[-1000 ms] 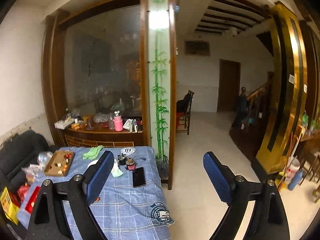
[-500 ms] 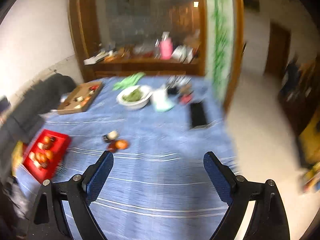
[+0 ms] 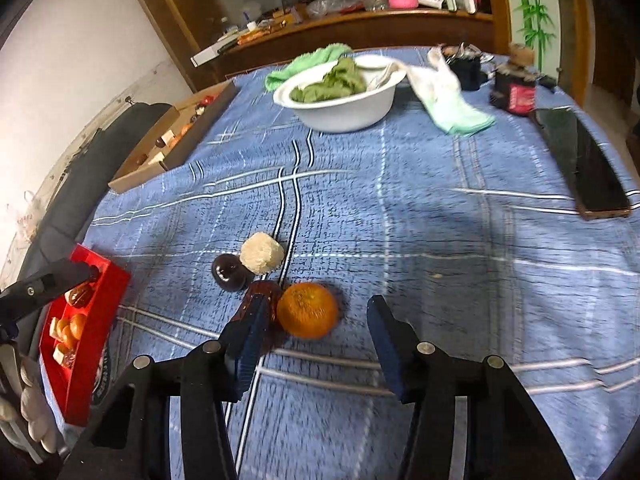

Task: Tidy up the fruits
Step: 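Grasp a dark round date with the left gripper while the right grasps an orange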

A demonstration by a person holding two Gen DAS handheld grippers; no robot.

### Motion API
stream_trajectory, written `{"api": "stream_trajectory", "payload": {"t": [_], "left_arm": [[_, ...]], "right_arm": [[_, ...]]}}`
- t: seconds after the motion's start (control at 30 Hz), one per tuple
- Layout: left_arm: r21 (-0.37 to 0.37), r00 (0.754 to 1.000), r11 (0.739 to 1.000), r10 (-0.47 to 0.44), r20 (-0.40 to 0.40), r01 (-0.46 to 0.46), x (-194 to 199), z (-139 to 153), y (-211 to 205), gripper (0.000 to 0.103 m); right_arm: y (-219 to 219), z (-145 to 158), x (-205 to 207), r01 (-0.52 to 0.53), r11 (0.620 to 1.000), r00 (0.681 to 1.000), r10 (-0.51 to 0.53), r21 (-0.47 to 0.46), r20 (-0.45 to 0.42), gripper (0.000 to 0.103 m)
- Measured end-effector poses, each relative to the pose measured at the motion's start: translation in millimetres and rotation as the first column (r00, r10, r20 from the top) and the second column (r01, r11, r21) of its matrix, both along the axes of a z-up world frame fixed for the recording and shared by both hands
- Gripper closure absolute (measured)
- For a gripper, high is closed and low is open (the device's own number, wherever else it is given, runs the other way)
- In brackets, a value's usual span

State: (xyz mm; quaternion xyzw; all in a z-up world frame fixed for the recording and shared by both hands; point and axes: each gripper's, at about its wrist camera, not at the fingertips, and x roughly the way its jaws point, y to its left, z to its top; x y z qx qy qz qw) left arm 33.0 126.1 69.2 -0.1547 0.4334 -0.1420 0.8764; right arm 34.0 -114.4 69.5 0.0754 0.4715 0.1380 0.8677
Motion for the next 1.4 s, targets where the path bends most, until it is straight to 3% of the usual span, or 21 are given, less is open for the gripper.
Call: {"api": "stream_trajectory", "payload": {"t": [0.27,0.4,0.6,0.87,0.9,1.03,1.13,1.4], "left_arm": [[0.022,0.997,0.999,-0.046,-0.059,0.048,30.8,-31.4,-30.8,0.039],[0.030,0.995,0.997,-0.065,-0.079,0.068,41.9,-43.3,-44.8,0.039],[0.069,0.992,0.991,-0.111,-0.067,0.115,54.9,-51.6,-63.6,0.040],[0.139,0.986,0.976,-0.160,-0.055,0.166,64.3,-57.3,-84.2,0.057],[0.168,0.984,0.970,-0.170,-0.042,0.175,62.9,-57.1,-88.4,0.058],[0.265,0.970,0.936,-0.244,0.019,0.231,50.5,-52.9,-105.6,0.080],[0.338,0.963,0.911,-0.266,0.040,0.237,42.8,-52.4,-115.6,0.082],[0.229,0.980,0.957,-0.194,0.051,0.178,27.2,-38.6,-85.2,0.082]], "right_arm": [[-2.8,-10.0,3.8,-0.006,1.000,1.000,0.006,0.030,0.012,0.049],[1.9,-10.6,0.4,-0.065,0.997,0.998,0.065,0.036,-0.001,0.066],[5.9,-9.7,-3.7,-0.083,0.997,0.997,0.083,-0.003,0.000,0.067],[-11.4,-9.2,-1.6,-0.039,0.999,0.999,0.039,0.017,-0.017,0.067],[-11.1,-9.1,-1.5,-0.038,0.999,0.999,0.038,0.014,-0.015,0.067],[-10.4,-8.5,-1.5,-0.039,0.999,0.999,0.039,0.007,-0.011,0.067],[-10.5,-8.6,-1.3,-0.037,0.999,0.999,0.037,0.008,-0.008,0.067],[-11.5,-2.9,-3.7,-0.048,0.998,0.999,0.047,0.050,0.020,0.067]]}}
